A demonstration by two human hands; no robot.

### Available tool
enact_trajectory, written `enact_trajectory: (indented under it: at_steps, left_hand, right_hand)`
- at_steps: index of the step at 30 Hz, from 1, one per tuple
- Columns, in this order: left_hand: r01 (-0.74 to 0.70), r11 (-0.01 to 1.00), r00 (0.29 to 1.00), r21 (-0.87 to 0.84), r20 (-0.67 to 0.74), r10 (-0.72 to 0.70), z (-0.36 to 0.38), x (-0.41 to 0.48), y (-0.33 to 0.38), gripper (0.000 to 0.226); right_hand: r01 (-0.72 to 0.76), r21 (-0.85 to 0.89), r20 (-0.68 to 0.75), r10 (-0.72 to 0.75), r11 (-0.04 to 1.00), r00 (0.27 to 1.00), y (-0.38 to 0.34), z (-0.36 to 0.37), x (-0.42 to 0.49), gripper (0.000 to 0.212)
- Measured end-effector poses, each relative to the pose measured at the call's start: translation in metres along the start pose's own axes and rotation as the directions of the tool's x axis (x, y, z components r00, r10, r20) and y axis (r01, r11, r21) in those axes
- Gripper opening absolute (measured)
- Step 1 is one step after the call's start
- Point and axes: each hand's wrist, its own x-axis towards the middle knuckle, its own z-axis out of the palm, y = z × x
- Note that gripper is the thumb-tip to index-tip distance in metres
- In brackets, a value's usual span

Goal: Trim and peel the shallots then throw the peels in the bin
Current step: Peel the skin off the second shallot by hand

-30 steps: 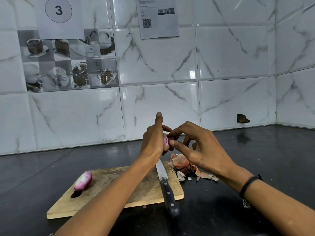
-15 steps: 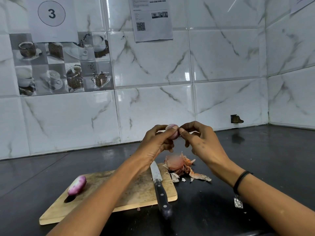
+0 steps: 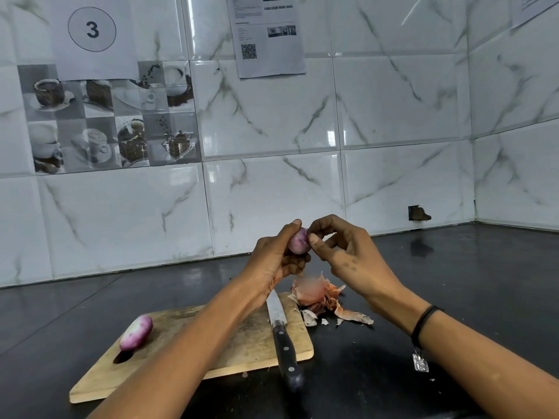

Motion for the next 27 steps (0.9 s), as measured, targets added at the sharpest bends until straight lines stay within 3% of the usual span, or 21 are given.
enact_trajectory:
  at_steps: [7, 13, 21, 23, 27]
  left_hand:
    - [0.051, 0.998, 0.998, 0.042, -0.044, -0.049, -0.002, 0.0, -0.002, 0.045]
    - [0.043, 0.997, 0.996, -0.07, -0.079, -0.048, -0.009, 0.001, 0.005, 0.044]
    - [0.054, 0.994, 0.999, -0.099, 0.01, -0.054, -0.005, -0.003, 0.005, 0.038]
    - [0.043, 0.997, 0.999, -0.066, -0.003, -0.043, -0.005, -0.003, 0.004, 0.04]
    - [0.034, 0.998, 0.999, 0.057, -0.042, -0.032, -0.007, -0.003, 0.002, 0.048]
  right_hand:
    - [-0.107, -0.015, 0.046, 0.108, 0.994, 0.993, 0.003, 0.001, 0.001, 0.006]
    - [-0.18, 0.024, 0.062, 0.179, 0.983, 0.982, 0.002, 0.002, -0.001, 0.011]
    - [-0.146, -0.043, -0.123, 0.139, 0.988, 0.983, 0.001, 0.0, -0.002, 0.014]
    - [-0.101, -0.095, -0.129, 0.088, 0.99, 0.988, -0.001, -0.001, -0.003, 0.01]
    - [0.01, -0.132, -0.077, -0.021, 0.991, 0.997, -0.007, 0.0, -0.005, 0.021]
